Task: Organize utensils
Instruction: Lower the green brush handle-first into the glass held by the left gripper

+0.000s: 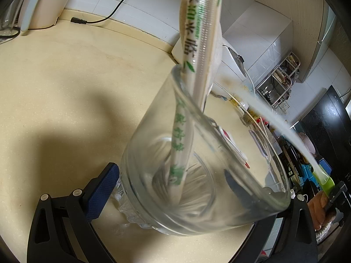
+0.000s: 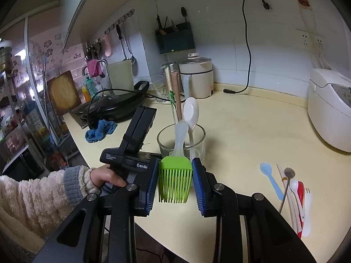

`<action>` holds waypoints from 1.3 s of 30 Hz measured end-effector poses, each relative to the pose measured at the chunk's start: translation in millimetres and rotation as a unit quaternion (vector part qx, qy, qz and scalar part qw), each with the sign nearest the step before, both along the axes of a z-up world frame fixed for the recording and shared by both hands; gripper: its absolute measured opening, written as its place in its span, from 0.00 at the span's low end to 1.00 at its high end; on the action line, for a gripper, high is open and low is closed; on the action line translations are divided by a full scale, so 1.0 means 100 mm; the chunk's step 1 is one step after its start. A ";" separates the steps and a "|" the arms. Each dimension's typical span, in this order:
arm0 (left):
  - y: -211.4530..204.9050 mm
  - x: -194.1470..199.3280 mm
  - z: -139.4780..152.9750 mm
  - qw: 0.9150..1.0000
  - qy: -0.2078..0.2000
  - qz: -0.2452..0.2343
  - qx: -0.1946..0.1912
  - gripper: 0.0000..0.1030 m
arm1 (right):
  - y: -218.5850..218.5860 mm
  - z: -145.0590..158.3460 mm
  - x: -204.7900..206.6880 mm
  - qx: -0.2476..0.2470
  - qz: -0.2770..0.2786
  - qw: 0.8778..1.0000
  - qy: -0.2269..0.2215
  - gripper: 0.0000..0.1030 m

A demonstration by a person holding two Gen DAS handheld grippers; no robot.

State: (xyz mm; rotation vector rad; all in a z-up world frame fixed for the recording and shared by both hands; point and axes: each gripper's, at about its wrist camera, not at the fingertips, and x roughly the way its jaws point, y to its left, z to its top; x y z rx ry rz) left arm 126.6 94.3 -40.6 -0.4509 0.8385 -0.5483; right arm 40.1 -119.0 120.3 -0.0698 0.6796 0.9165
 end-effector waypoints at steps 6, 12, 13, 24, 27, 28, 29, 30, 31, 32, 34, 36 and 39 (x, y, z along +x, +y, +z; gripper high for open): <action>0.00 0.00 0.00 1.000 0.000 0.000 0.000 0.97 | -0.03 0.01 0.04 0.006 -0.006 1.000 0.004 0.30; 0.00 0.00 0.00 1.000 0.000 0.000 0.000 0.97 | -0.02 0.03 0.10 0.014 -0.013 1.000 0.009 0.30; 0.00 0.00 0.00 1.000 0.000 0.000 0.000 0.97 | -0.02 0.05 0.11 0.016 -0.013 1.000 0.009 0.30; 0.00 0.00 0.00 1.000 0.000 0.000 0.000 0.97 | 0.12 0.29 0.24 0.012 -0.008 1.000 0.012 0.30; 0.00 0.00 0.00 1.000 0.000 0.000 0.000 0.97 | 0.07 0.37 0.25 0.025 -0.005 1.000 0.015 0.30; 0.00 0.00 0.00 1.000 0.000 0.000 0.000 0.97 | 0.06 0.40 0.26 0.032 -0.003 0.999 0.015 0.30; 0.00 0.00 0.00 1.000 0.000 0.000 0.000 0.97 | 0.03 0.45 0.26 0.040 -0.001 0.999 0.016 0.30; 0.00 0.00 0.00 1.000 0.000 0.000 0.000 0.97 | 0.01 0.49 0.26 0.045 0.002 0.999 0.016 0.30; 0.00 0.00 0.00 1.000 0.000 0.000 0.000 0.97 | 0.01 0.52 0.26 0.047 0.004 0.999 0.016 0.30; 0.00 0.00 0.00 1.000 0.000 0.000 0.000 0.97 | 0.01 0.54 0.28 0.046 0.006 0.999 0.018 0.30; 0.00 0.00 0.00 1.000 0.000 0.000 0.000 0.97 | 0.05 0.55 0.32 0.038 0.007 0.999 0.028 0.30; 0.00 0.00 0.00 1.000 0.000 0.000 0.000 0.97 | 0.11 0.52 0.37 0.022 0.004 0.999 0.041 0.30; 0.00 0.00 0.00 1.000 0.000 0.000 0.000 0.97 | 0.18 0.42 0.40 0.003 0.012 0.998 0.064 0.30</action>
